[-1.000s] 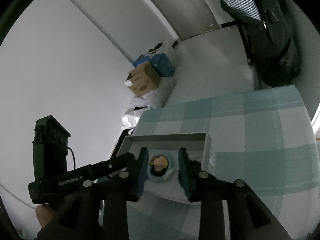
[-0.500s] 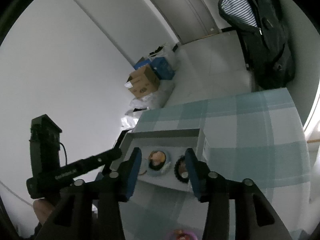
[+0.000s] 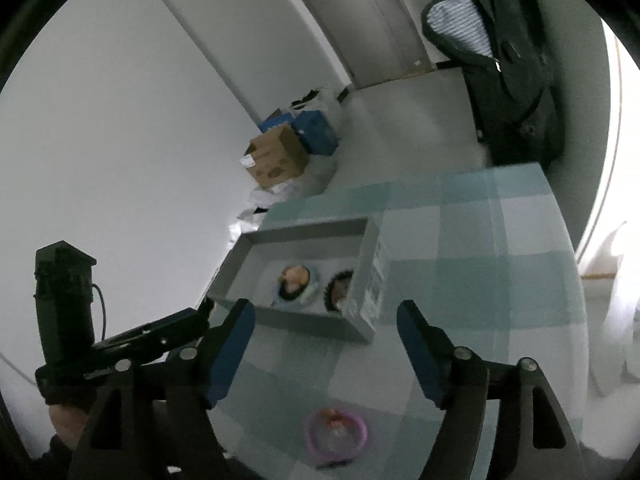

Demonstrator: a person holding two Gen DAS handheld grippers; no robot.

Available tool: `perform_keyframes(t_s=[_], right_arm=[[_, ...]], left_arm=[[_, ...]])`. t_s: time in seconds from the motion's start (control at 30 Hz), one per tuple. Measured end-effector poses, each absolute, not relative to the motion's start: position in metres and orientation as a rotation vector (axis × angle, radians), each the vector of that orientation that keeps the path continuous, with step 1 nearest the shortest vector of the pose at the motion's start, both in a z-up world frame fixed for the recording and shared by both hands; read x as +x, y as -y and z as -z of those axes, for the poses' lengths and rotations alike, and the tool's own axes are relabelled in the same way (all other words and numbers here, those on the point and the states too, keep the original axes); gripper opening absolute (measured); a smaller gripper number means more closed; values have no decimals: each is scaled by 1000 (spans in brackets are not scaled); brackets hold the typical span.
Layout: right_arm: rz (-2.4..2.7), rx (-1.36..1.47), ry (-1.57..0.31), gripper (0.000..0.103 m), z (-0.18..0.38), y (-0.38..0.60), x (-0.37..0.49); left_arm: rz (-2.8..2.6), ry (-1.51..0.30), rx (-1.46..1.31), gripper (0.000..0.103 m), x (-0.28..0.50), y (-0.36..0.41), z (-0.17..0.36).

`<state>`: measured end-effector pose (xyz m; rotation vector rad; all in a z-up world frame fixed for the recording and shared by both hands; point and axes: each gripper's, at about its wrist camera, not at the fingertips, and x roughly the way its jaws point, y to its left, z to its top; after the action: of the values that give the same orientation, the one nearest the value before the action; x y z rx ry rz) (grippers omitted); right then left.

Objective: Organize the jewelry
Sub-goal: 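Withdraw both tools from the box toward the pink ring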

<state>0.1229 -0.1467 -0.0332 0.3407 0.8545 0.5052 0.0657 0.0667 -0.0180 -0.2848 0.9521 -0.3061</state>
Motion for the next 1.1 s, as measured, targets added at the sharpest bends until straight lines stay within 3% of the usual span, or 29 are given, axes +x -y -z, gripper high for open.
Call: perform_keyframes(t_s=[0.47, 0.7, 1.1], right_arm=[[-499, 222, -993, 79, 72, 151, 81], [-551, 136, -991, 77, 75, 135, 69], [-567, 29, -1004, 39, 89, 104, 74]], left_arm=[[381, -1082, -156, 65, 39, -23, 50], [316, -1103, -196, 65, 43, -41, 55], [253, -1122, -240, 65, 44, -53, 64]])
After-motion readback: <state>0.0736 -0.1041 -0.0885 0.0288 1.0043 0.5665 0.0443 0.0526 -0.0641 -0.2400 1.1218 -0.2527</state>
